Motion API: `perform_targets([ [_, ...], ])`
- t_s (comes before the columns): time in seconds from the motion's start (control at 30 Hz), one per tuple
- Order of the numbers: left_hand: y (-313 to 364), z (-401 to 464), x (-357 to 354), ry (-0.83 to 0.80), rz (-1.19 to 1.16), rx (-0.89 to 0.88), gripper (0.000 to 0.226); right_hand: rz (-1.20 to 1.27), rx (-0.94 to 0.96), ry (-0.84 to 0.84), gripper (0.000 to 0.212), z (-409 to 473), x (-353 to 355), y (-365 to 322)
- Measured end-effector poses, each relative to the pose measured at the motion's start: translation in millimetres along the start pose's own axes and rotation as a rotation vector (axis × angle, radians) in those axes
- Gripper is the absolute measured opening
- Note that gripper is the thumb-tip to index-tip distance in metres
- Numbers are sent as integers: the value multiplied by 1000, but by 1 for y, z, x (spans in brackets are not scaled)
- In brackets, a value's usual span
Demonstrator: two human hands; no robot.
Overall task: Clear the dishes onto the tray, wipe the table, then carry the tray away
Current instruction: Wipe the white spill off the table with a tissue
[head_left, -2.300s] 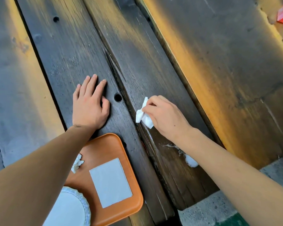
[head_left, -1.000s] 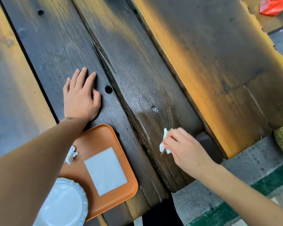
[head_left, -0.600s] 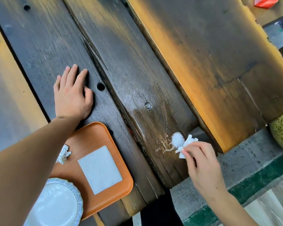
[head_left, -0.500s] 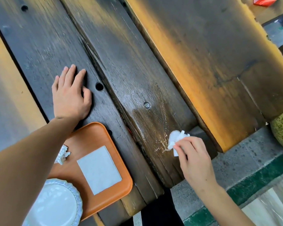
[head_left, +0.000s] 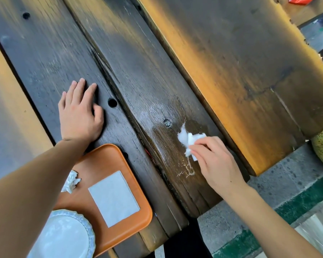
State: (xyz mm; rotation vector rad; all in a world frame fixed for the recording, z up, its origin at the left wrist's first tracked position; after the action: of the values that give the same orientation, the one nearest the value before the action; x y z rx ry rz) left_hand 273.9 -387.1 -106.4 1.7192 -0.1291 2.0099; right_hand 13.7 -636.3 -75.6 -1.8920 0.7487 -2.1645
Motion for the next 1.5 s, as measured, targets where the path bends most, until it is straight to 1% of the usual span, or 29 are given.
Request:
perform_targets([
  [0.1, 0, 1, 0, -5, 7, -1, 58, 13, -66, 99, 14, -14, 19, 7],
  [0.17, 0, 1, 0, -8, 13, 1, 58, 1, -117, 163, 15, -6, 26, 6],
  [0.23, -1, 1, 0, -8, 14, -1, 58, 3, -135, 189, 15, 13, 25, 1],
  [0.3, -1, 0, 0, -4, 16, -2, 58, 13, -99, 170, 15, 33, 15, -9],
  [0.4, 0, 0, 0, 3, 12, -2, 58, -35, -5, 57, 16, 46, -5, -21],
  [0.5, 0, 1, 0, 8, 8, -7, 58, -79, 34, -25, 19, 22, -11, -22],
  [0.63, 0, 1, 0, 8, 7, 3, 58, 8, 133, -22, 31, -38, -9, -35],
  [0.7, 0, 1, 0, 10, 8, 2, 58, 35, 192, -14, 30, -36, -17, -39],
  [0.77, -1, 0, 0, 6, 10, 3, 58, -6, 214, 10, 29, -6, -21, -37],
  [0.87, 0, 0, 1, 7, 8, 1, 58, -82, 125, 61, 28, 48, -12, -17],
  [0.93, 0, 0, 0, 6, 2, 1, 58, -142, 31, 60, 23, 54, 0, 0],
  [1.0, -1, 0, 0, 6, 1, 5, 57, -166, -39, 52, 20, 31, 11, 10],
  [1.07, -1, 1, 0, 9, -2, 4, 58, -169, -65, 22, 19, -5, 18, 7],
  [1.17, -1, 1, 0, 10, 3, -1, 58, -144, -71, -63, 24, -48, 10, -13],
  [1.23, -1, 1, 0, 5, 7, -2, 58, -119, -42, -103, 29, -49, -4, -29],
  [1.3, -2, 1, 1, 2, 8, -2, 58, -89, -10, -86, 26, -22, -13, -40],
  [1.37, -2, 1, 1, 2, 6, -3, 58, -71, -9, -30, 21, 21, -17, -35],
  [1.43, -2, 1, 1, 4, 0, -5, 58, -81, -68, 42, 23, 60, -13, -17],
  [1.5, -3, 1, 0, 1, 1, -4, 58, -110, -155, 58, 16, 74, -5, 3],
])
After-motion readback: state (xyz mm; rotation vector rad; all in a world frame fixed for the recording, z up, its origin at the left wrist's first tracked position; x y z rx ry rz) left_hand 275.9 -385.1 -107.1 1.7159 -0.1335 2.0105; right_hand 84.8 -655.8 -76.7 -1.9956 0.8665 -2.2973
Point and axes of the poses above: each hand's wrist, its own z-axis towards the middle knuckle, its own x-axis out of the back of the hand, y = z × x, the point moved 4 cm from there along z, towards the middle knuckle, and after that the axes turned 5 degrees about y, right-handed, at the moved point
